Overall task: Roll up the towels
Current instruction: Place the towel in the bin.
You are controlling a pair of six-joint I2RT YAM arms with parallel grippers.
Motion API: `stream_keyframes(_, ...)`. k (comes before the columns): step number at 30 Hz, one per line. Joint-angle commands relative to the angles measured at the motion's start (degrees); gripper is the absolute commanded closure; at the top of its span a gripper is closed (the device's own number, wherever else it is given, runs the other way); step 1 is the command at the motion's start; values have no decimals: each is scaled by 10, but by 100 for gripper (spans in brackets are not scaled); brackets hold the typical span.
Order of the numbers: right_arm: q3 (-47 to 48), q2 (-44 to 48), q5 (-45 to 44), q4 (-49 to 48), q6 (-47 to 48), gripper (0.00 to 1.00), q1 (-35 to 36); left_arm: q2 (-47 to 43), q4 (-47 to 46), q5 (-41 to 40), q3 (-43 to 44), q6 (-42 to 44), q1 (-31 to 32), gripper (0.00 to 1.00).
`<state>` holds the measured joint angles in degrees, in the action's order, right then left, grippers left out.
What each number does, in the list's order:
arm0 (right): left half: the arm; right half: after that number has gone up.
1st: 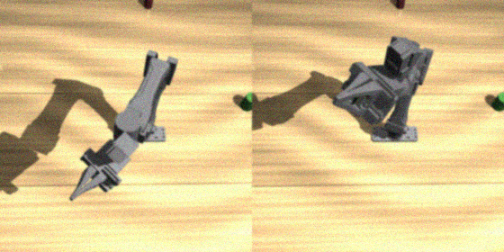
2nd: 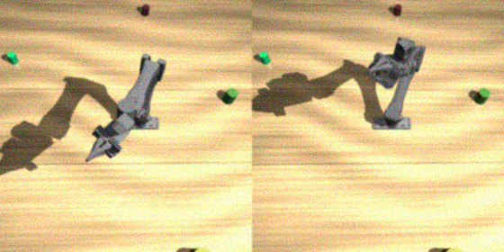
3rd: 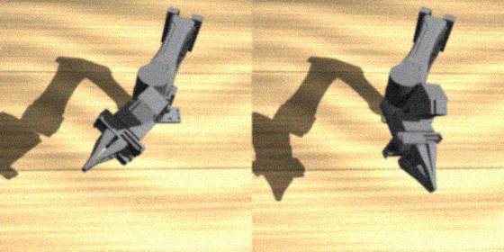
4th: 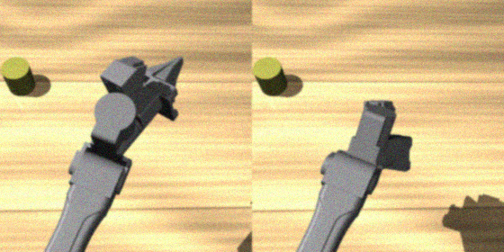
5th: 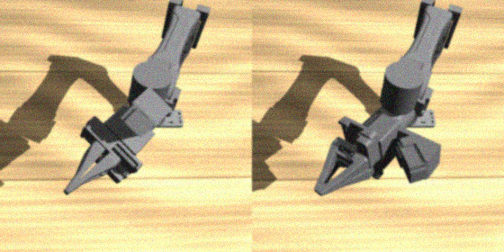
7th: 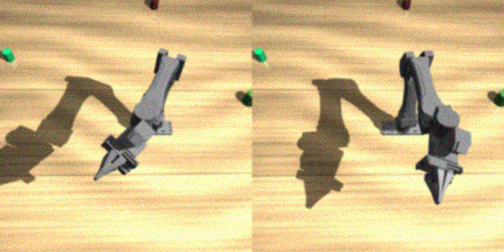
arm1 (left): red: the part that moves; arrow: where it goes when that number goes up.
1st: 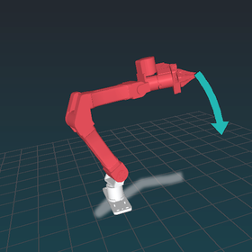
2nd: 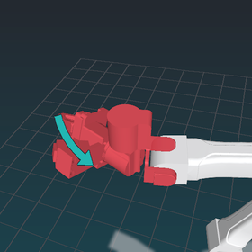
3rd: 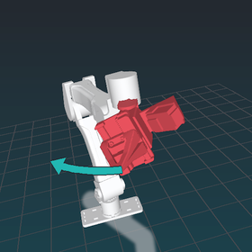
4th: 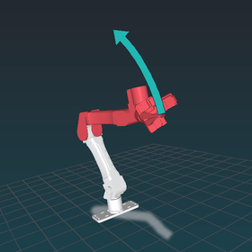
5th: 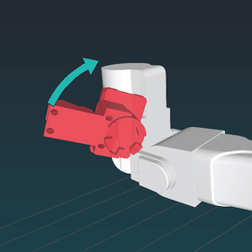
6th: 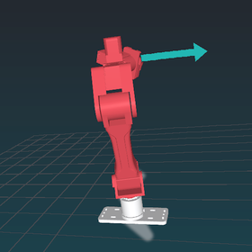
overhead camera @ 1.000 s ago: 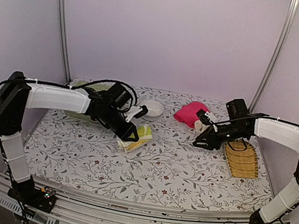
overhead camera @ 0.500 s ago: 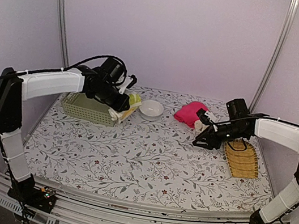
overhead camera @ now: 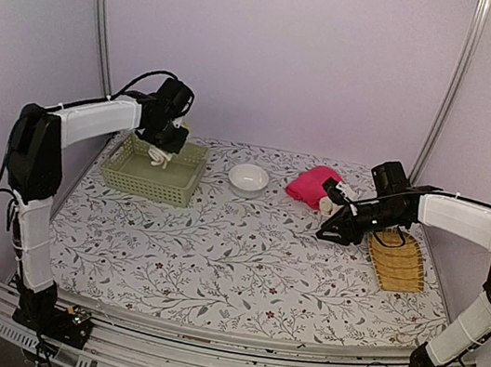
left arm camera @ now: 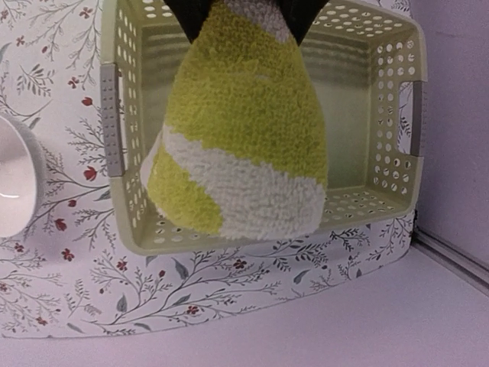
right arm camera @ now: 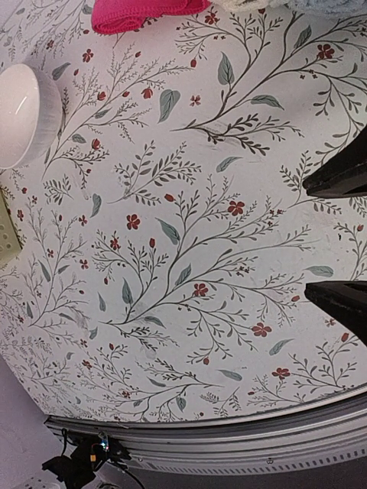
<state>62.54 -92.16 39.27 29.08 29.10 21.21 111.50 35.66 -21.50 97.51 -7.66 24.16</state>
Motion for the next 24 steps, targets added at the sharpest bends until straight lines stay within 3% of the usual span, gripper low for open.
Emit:
stream_keyframes(1, -9, 3, -2, -6, -4, 60, -2, 68, 21, -57, 39, -9, -17, 100)
stream_keyframes(12, -9, -4, 2, -3, -2, 60, -2, 189, 30, -27, 110, -17, -36, 100)
stream_keyframes(24, -6, -12, 4, 3, 1, 60, -2, 225, 28, 57, 123, -37, -32, 100)
